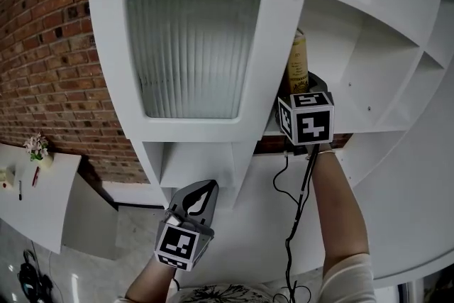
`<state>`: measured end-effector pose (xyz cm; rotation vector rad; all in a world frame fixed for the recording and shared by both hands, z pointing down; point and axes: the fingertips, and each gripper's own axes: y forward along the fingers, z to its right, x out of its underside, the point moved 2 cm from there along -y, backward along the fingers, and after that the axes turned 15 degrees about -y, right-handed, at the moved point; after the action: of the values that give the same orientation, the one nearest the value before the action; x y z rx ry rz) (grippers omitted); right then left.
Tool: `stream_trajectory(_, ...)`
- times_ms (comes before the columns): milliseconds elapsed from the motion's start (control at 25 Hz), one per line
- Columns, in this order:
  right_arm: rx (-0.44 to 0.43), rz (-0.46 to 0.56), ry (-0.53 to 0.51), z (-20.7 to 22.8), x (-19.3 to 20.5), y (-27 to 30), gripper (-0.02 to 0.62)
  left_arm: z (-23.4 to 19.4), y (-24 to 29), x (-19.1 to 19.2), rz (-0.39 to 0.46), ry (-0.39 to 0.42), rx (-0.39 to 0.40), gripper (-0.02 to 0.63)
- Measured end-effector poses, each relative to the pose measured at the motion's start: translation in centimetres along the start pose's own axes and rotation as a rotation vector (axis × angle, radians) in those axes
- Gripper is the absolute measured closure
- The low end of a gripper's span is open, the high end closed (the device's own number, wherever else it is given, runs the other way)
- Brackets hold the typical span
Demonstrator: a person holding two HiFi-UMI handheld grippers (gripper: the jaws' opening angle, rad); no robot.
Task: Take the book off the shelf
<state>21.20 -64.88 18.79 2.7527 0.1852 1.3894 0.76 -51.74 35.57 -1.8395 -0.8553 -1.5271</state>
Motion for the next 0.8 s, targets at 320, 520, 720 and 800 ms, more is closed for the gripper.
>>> stream_trajectory(320, 0.055, -0.054, -0.008, 1.3, 0.8, 1.3, 0.359, -0.2, -1.0, 0.0, 0.003, -0.003, -0.010, 0.601)
stream_trajectory(520, 0.047, -0.062, -0.020, 1.6, 0.6, 0.9, 0.365, -0.2, -2.0, -0.5, 0.006, 0.008, -0.036, 0.601)
stream_trajectory(720, 0.026, -0.030, 0.021, 1.5, 1.0, -2.2, 0.367, 0.9, -3.7, -0.7, -0.008, -0.002, -0.081, 0.601)
stream_trajectory(800, 0.025, -0.005, 0.031, 1.7, 1.3, -4.2, 0.367, 1.8, -4.2, -0.3, -0.007, -0.016, -0.084, 0.601)
